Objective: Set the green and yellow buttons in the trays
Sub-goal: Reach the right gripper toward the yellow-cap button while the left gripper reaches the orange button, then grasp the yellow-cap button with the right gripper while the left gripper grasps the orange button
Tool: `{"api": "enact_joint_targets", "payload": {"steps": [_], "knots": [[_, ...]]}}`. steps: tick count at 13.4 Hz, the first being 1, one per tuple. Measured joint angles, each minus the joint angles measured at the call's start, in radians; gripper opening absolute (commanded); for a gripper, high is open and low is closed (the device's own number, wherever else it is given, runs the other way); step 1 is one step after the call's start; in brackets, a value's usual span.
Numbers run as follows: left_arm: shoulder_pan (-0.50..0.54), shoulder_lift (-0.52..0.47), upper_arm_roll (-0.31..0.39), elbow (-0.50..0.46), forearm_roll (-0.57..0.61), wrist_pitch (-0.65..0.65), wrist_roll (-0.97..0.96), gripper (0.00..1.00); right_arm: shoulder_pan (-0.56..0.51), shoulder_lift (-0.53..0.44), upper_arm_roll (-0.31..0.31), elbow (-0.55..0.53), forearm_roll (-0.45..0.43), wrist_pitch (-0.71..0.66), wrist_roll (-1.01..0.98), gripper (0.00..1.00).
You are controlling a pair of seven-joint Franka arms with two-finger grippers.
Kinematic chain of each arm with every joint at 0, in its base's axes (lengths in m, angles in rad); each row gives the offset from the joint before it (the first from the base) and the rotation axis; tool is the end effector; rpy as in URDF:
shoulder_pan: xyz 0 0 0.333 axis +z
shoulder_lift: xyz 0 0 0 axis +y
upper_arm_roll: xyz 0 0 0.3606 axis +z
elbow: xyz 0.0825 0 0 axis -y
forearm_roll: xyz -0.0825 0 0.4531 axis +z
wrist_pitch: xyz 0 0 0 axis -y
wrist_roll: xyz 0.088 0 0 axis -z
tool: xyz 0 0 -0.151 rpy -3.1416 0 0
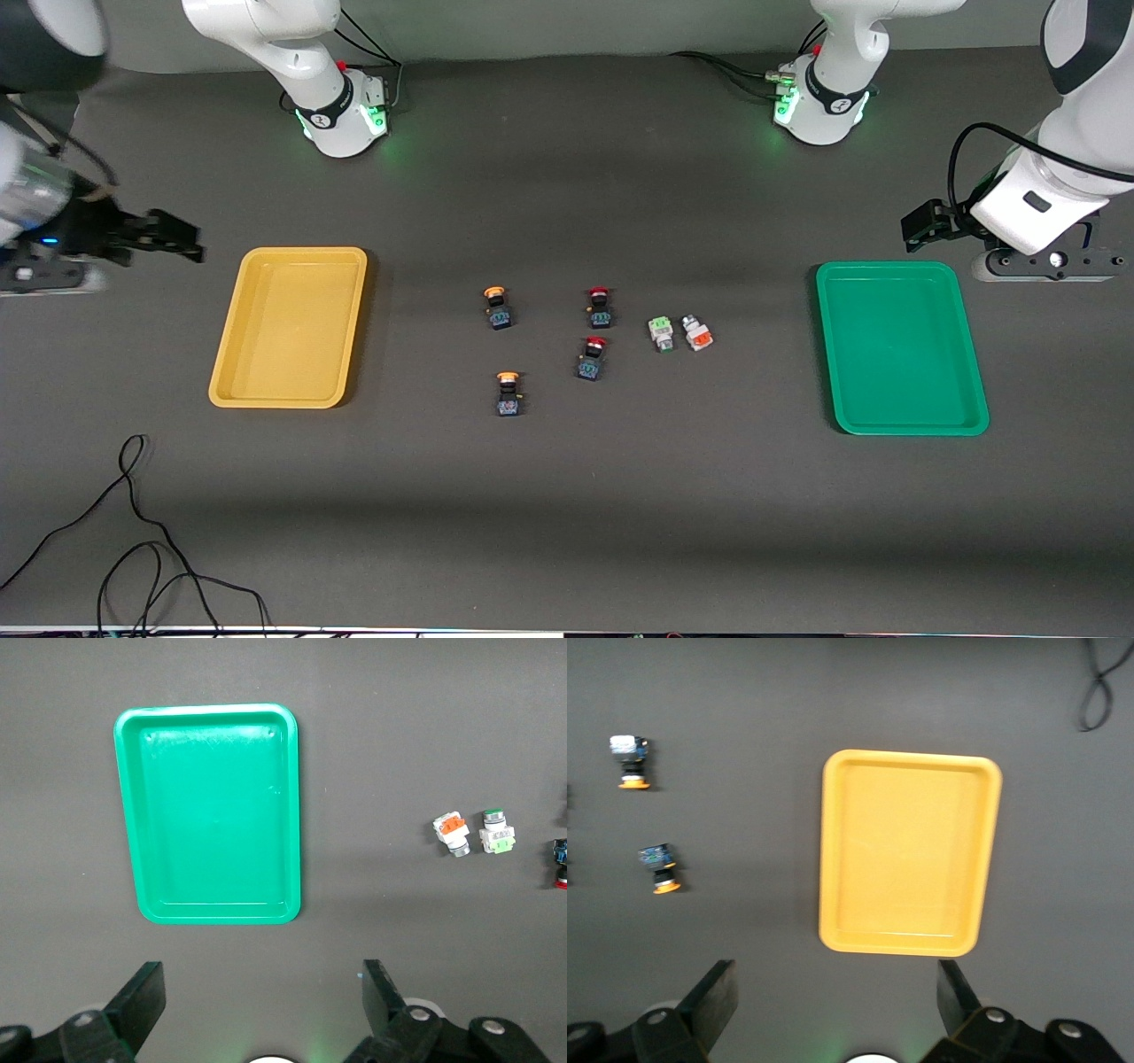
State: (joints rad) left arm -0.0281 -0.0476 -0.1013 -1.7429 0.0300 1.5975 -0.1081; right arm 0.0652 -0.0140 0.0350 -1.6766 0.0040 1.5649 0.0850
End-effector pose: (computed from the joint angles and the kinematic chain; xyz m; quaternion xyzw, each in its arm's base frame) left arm 0.5934 -0.0738 0.5638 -0.9986 0.0116 0.0466 0.0230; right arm 0.6059 0.0616 0.5765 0.9988 0.0075 -0.0488 0.0028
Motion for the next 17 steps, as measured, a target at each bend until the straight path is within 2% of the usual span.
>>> {"api": "enact_joint_targets", "payload": {"steps": [5, 8, 10, 13, 17], "knots": [[-0.004, 0.010, -0.010, 0.002, -0.012, 0.010, -0.017, 0.99, 0.254, 0.039, 0.008, -0.077, 0.026, 0.147, 0.225, 1.00], [-0.051, 0.060, -0.025, 0.027, -0.055, 0.036, -0.138, 0.99, 0.391, 0.097, 0.010, -0.081, 0.067, 0.220, 0.361, 1.00], [-0.111, 0.113, -0.040, 0.040, -0.063, 0.100, -0.259, 0.98, 0.459, 0.120, 0.010, -0.082, 0.076, 0.251, 0.452, 1.00], [-0.225, 0.198, -0.048, 0.042, -0.063, 0.199, -0.424, 0.98, 0.484, 0.130, 0.009, -0.133, 0.076, 0.325, 0.480, 1.00], [-0.304, 0.348, -0.049, 0.036, -0.063, 0.294, -0.494, 0.97, 0.498, 0.185, 0.007, -0.345, 0.076, 0.640, 0.480, 1.00]]}}
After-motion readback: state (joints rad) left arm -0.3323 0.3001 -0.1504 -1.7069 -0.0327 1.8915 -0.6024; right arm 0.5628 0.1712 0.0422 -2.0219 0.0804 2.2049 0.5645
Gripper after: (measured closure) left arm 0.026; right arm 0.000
